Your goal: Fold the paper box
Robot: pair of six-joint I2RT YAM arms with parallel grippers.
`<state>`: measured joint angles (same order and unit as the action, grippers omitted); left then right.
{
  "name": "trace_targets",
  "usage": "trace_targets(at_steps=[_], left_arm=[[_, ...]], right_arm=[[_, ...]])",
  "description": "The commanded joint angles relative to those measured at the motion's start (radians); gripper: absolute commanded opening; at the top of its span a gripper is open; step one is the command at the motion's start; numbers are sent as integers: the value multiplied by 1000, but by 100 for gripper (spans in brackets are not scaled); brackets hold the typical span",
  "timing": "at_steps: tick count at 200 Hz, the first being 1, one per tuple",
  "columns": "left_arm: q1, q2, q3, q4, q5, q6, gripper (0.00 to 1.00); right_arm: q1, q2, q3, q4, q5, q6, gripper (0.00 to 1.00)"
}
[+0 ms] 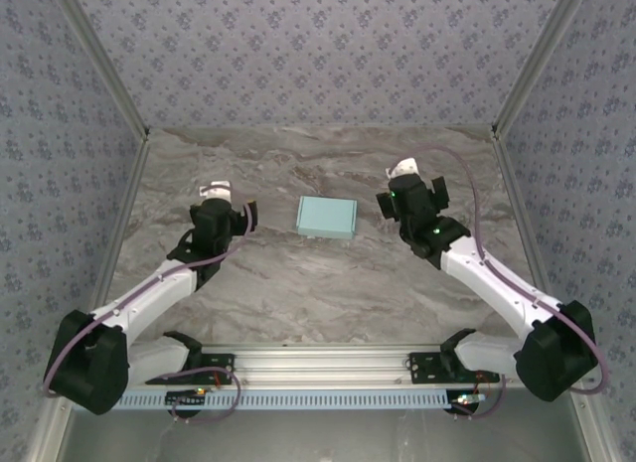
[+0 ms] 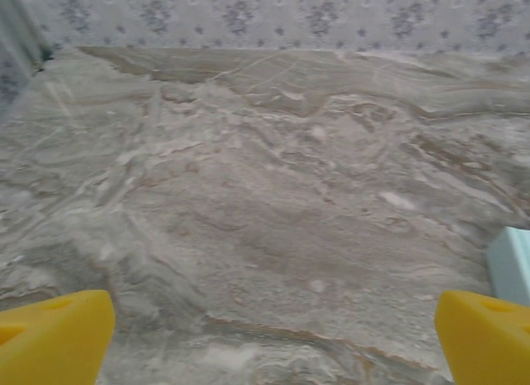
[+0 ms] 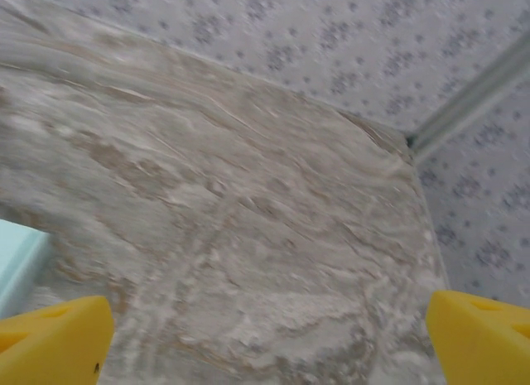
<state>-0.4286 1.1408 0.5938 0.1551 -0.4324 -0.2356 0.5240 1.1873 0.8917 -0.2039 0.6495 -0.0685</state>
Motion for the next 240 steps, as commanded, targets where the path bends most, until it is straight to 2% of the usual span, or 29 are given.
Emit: trace_targets(at_steps=[1,25,52,85,111,146,164,183,216,240], left_arm=[[33,-21,-34,40,-84,-12,99],[92,-23,-64,65,-94,-34,99],[137,-16,-97,108,-88,13,99],[166,-33,-109,116,-67,38,99],[180,-51,-117,104,-91,73,99],[255,-59,-173,155,-78,64,99],[303,-54,-229,261,-12,75,99],[315,-33,-274,379,16,121,99],[320,87,-246,457,43,171,99],[324,194,-219,530,105,194,99]], right_arm=[[-57,-59,-77,51,52,47,99],[-153,-115,-171,109,-18,100,99],[-252,-164,-253,161,-58,157,99],[-324,-209,-319,205,-67,242,99],[-366,-209,-333,203,-86,301,99],[-387,-205,-342,208,-102,323,99],[-390,-214,-379,278,-129,294,99],[-394,-217,-414,338,-145,294,99],[-396,-185,-412,352,-159,282,99],[-393,-182,-423,382,-189,258,99]])
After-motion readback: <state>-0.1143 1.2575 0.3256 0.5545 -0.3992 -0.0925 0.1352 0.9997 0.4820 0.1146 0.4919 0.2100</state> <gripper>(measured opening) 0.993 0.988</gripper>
